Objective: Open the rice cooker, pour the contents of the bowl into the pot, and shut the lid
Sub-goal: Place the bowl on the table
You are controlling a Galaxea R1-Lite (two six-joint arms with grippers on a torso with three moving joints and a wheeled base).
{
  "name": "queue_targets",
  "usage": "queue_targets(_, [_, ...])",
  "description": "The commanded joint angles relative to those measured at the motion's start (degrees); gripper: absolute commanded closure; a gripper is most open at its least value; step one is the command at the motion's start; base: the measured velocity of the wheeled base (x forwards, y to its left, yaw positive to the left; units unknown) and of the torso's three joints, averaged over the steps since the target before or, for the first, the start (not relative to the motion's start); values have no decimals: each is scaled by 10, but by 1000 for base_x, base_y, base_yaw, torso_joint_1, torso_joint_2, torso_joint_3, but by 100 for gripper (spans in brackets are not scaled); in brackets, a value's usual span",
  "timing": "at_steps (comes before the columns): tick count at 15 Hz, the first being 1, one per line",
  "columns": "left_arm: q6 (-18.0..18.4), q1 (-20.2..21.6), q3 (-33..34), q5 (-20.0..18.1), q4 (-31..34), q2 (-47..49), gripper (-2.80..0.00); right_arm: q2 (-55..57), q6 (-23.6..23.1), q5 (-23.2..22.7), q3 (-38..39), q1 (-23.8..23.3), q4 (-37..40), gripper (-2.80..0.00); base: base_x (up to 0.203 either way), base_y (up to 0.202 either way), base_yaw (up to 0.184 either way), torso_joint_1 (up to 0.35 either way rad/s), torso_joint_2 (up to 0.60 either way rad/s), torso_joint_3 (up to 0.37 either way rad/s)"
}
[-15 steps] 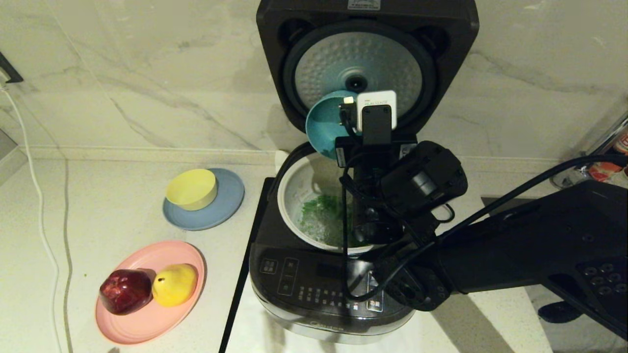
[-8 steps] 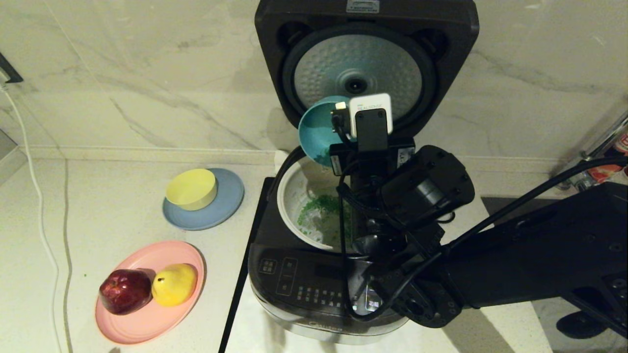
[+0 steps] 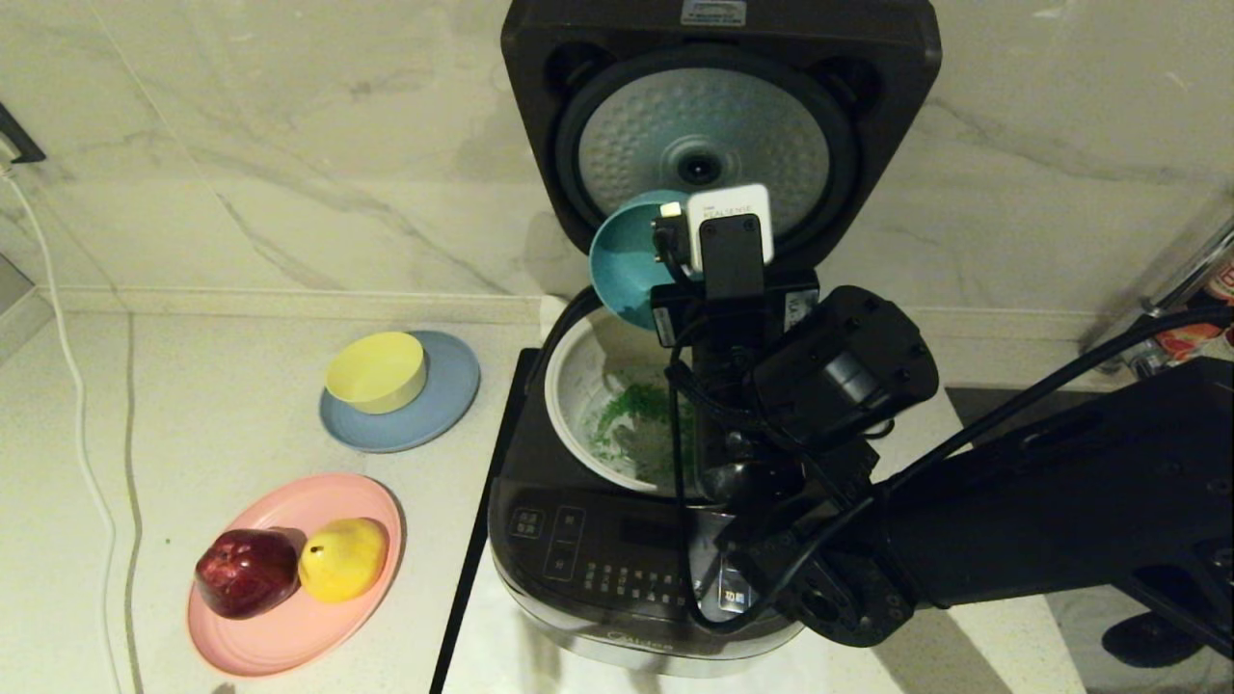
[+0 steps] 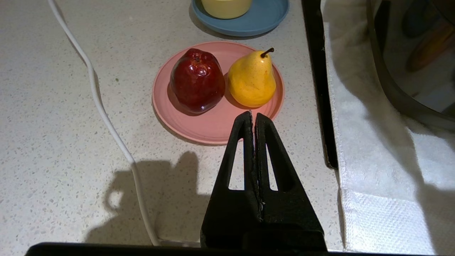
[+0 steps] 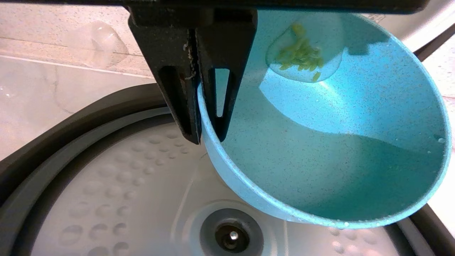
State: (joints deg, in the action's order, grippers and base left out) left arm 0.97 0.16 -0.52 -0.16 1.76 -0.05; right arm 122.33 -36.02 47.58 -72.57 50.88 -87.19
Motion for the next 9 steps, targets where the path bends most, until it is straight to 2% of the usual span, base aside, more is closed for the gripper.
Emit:
queue_targets(1, [0,0,0,0,0,0,0,-6,-3,4,-1,0,-5,0,0,0,0,0,0,0])
queue_targets(9, [0,0,0,0,0,0,0,-13,-5,3,-14,1,-5,0,0,0,0,0,0,0])
